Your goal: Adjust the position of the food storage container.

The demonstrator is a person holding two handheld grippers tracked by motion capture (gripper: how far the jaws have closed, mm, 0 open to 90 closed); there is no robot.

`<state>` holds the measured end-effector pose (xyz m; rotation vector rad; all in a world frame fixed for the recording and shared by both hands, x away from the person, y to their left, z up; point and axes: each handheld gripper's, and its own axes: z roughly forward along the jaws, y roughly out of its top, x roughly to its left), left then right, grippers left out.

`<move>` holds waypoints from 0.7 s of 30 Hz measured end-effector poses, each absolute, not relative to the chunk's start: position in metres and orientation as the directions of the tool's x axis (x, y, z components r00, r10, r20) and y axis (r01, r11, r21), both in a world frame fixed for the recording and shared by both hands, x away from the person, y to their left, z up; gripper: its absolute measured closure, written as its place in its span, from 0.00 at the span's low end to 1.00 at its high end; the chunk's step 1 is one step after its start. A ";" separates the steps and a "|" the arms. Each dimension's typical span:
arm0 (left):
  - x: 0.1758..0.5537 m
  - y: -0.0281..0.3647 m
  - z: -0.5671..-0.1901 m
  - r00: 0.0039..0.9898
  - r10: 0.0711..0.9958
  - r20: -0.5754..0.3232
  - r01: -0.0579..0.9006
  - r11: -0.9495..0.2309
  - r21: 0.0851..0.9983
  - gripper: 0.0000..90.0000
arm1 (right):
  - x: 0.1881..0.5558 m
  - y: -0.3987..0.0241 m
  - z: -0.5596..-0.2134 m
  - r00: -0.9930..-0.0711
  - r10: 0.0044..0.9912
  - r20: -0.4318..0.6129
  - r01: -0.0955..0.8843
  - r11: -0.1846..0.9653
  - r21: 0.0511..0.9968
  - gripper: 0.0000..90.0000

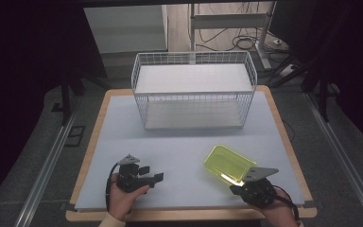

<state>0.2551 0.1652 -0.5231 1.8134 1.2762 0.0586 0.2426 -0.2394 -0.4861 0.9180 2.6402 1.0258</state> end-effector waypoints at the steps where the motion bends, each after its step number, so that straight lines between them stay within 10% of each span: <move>1: 0.255 0.165 -0.523 0.467 0.775 -0.424 0.733 -0.072 0.676 0.29 | 0.243 -0.242 -0.486 -0.794 0.604 0.067 0.491 0.573 0.656 1.00; 21: 0.255 0.162 -0.525 0.471 0.773 -0.425 0.737 -0.080 0.671 0.29 | 0.245 -0.259 -0.488 -0.766 0.640 0.062 0.523 0.565 0.638 1.00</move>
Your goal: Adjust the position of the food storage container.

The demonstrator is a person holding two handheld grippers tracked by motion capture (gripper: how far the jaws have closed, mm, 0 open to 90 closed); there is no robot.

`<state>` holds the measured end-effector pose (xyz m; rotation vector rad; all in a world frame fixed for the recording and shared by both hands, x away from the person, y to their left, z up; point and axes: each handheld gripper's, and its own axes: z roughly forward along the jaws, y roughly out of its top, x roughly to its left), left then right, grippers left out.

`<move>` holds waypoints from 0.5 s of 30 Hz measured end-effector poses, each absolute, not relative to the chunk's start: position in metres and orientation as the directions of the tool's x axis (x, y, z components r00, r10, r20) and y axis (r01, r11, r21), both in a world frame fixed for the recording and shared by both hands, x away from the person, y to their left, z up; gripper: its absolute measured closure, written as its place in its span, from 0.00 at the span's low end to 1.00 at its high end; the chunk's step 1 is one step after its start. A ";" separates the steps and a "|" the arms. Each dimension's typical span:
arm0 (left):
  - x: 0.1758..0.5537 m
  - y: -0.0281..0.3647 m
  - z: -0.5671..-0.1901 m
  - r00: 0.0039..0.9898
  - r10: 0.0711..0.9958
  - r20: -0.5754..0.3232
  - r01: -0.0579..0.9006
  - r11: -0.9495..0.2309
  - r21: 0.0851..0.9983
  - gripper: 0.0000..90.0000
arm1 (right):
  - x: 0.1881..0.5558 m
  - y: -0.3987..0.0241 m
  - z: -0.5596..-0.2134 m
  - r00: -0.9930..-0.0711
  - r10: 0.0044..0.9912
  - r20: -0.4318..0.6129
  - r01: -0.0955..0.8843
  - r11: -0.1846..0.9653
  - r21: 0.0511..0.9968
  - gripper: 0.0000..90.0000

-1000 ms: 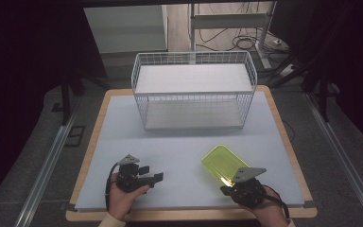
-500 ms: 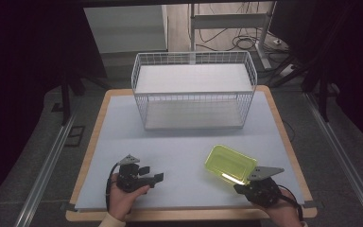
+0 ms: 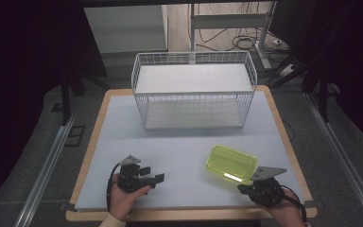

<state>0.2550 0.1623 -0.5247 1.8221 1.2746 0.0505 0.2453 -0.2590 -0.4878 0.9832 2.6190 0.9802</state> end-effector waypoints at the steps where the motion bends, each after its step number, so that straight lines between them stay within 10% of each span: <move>1: 0.255 0.162 -0.525 0.471 0.772 -0.426 0.737 -0.079 0.672 0.29 | 0.246 -0.261 -0.488 -0.763 0.644 0.064 0.527 0.561 0.638 1.00; 15: 0.255 0.162 -0.524 0.472 0.773 -0.424 0.735 -0.079 0.673 0.29 | 0.262 -0.286 -0.490 -0.694 0.716 0.074 0.579 0.495 0.648 1.00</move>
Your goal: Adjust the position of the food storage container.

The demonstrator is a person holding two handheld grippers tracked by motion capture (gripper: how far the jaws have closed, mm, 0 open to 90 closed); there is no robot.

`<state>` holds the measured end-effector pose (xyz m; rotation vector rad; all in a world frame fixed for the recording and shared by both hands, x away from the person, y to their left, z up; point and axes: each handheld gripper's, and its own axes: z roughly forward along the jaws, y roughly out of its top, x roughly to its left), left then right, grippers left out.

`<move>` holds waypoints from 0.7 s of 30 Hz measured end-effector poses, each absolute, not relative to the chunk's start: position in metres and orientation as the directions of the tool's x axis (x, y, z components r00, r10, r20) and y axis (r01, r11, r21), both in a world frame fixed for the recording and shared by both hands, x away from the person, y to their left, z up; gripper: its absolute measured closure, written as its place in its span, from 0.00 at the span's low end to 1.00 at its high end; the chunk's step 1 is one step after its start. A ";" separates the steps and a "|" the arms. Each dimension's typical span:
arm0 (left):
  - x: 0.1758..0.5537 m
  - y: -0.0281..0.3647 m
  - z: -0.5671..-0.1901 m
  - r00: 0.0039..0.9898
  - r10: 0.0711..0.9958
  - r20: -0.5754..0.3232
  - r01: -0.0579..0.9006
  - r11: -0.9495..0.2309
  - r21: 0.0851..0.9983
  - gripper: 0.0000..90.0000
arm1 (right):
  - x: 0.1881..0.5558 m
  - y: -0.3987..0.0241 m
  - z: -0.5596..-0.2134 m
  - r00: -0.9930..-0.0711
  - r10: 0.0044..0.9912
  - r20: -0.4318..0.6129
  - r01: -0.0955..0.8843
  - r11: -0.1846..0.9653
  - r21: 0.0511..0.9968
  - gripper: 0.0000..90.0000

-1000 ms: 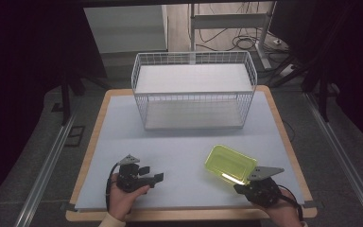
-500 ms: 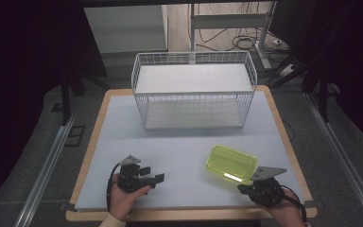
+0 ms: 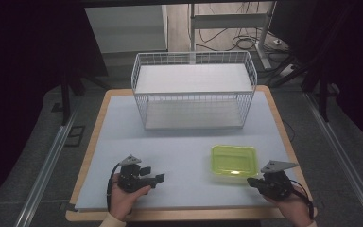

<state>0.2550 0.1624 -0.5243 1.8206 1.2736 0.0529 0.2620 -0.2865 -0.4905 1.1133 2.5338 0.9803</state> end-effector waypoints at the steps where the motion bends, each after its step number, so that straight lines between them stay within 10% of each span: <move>1: 0.255 0.163 -0.524 0.471 0.773 -0.425 0.735 -0.077 0.673 0.29 | 0.261 -0.287 -0.490 -0.695 0.714 0.082 0.581 0.491 0.648 1.00; 21: 0.255 0.164 -0.522 0.477 0.773 -0.419 0.721 -0.071 0.689 0.29 | 0.312 -0.324 -0.481 -0.511 0.858 0.039 0.667 0.368 0.648 1.00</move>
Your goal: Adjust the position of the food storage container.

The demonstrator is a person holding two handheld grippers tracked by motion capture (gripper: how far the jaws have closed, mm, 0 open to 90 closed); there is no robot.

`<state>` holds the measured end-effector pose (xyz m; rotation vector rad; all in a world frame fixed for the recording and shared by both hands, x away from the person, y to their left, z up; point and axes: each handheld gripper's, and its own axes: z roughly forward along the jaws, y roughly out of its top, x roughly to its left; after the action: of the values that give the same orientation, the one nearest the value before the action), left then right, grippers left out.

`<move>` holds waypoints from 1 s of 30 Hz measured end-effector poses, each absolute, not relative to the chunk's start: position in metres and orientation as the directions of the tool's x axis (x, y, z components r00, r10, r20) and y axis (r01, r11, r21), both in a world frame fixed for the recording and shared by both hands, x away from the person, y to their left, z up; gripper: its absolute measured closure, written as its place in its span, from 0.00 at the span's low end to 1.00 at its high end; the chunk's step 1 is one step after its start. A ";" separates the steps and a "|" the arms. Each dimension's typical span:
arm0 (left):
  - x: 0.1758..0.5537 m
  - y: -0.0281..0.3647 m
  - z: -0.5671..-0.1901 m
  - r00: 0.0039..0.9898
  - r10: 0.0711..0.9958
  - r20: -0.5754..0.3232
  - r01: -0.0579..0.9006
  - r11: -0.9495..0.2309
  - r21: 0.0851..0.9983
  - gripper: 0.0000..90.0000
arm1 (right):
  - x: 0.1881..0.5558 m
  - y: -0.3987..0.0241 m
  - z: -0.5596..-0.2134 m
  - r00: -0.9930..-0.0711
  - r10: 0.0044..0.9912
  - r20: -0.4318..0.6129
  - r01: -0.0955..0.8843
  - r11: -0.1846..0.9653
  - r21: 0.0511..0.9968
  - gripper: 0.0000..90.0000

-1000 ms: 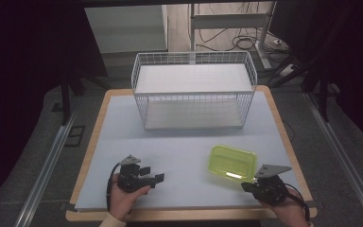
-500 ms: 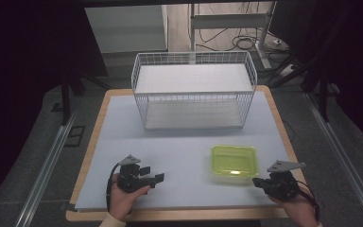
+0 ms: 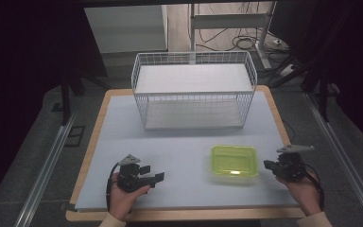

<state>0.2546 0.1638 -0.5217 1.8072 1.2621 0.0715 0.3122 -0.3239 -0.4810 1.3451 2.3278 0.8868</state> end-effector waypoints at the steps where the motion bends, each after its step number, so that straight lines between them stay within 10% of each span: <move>1: 0.255 0.164 -0.522 0.476 0.773 -0.420 0.722 -0.070 0.689 0.29 | 0.316 -0.321 -0.482 -0.510 0.859 0.033 0.668 0.371 0.645 1.00; 30: 0.256 0.170 -0.521 0.462 0.775 -0.430 0.725 -0.051 0.687 0.29 | 0.333 -0.237 -0.489 -0.607 0.780 -0.152 0.581 0.565 0.586 1.00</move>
<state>0.2555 0.1702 -0.5214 1.7879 1.2776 0.0679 0.3328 -0.2369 -0.4893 1.1033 2.4063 0.6912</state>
